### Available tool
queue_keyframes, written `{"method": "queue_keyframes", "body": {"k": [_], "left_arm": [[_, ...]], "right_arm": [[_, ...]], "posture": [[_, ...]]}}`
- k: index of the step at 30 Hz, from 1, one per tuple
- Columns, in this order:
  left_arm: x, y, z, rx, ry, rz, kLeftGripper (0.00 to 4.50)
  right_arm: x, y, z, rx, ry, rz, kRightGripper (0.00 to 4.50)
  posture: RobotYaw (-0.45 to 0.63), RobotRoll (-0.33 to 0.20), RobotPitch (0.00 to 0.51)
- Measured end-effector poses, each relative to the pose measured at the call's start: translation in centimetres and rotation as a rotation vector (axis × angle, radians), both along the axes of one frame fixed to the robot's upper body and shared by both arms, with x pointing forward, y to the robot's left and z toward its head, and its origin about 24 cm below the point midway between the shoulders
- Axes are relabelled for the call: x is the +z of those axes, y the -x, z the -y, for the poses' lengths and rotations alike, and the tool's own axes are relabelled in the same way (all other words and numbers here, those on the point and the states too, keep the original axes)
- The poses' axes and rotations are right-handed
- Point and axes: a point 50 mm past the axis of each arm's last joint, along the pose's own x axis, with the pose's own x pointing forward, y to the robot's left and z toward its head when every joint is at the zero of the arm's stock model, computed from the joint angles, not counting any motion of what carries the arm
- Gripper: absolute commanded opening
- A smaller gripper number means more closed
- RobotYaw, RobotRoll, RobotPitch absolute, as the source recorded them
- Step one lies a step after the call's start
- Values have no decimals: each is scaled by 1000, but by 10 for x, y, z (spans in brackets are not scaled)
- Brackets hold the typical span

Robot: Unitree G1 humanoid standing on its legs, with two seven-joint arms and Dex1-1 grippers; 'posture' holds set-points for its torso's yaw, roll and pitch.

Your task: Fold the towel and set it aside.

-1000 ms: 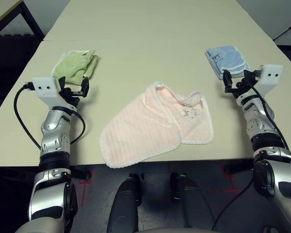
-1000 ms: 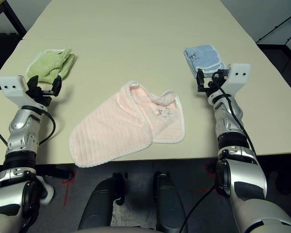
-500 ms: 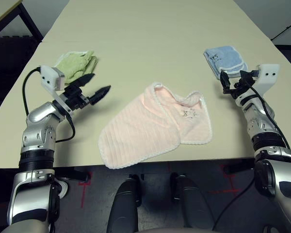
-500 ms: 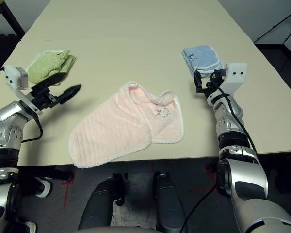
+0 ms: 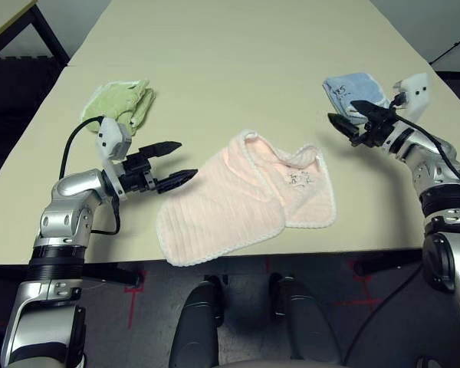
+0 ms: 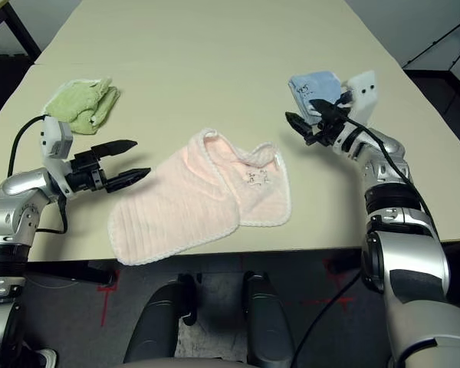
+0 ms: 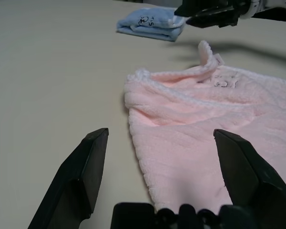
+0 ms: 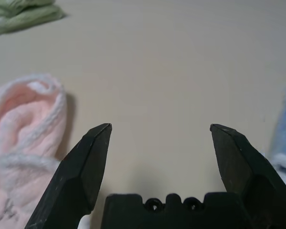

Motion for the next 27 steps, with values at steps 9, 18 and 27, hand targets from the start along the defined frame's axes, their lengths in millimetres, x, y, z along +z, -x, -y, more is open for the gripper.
{"method": "queue_keyframes", "body": {"k": [9, 18, 27], "left_arm": [[7, 2, 11, -40, 14, 50, 4467], [1, 7, 11, -24, 14, 42, 4467], [2, 9, 15, -27, 39, 52, 4467]], "right_arm": [[26, -1, -19, 308, 282, -21, 4500], [28, -1, -19, 412, 461, -63, 4500], [24, -3, -30, 459, 603, -24, 4500]], "posture": [[-44, 0, 155], [-20, 0, 159], [-15, 0, 165]]}}
